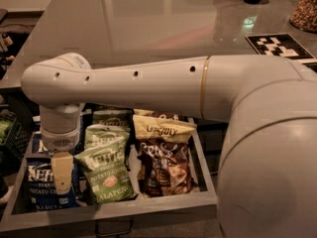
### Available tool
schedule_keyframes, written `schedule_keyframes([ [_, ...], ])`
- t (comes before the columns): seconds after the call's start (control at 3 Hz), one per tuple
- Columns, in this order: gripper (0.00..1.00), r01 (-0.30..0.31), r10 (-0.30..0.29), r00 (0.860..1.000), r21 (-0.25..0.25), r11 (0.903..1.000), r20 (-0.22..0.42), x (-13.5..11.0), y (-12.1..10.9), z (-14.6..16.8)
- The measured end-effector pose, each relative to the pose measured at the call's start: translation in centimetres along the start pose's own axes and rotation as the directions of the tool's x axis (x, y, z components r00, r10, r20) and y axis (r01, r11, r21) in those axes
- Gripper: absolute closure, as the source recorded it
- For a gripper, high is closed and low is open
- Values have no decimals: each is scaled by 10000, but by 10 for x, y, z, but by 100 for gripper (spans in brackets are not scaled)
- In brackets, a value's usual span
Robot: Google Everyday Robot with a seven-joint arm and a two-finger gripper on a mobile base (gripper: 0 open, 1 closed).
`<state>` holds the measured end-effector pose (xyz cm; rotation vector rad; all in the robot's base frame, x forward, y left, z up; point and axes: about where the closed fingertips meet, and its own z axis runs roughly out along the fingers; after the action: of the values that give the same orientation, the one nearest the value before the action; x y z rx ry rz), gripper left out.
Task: Pick blue chip bag from top drawer and place on counter
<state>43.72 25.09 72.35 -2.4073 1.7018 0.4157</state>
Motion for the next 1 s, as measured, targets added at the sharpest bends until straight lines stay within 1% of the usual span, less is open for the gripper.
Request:
schedule_keyframes([
  [0.33,7,-40,42,10000,-329,9995,80,-2,3,10],
  [0.67,25,66,-62,9999,-471,9989,87,-4,6,16],
  [1.0,48,66,-62,9999,-472,9989,87,-4,6,16],
])
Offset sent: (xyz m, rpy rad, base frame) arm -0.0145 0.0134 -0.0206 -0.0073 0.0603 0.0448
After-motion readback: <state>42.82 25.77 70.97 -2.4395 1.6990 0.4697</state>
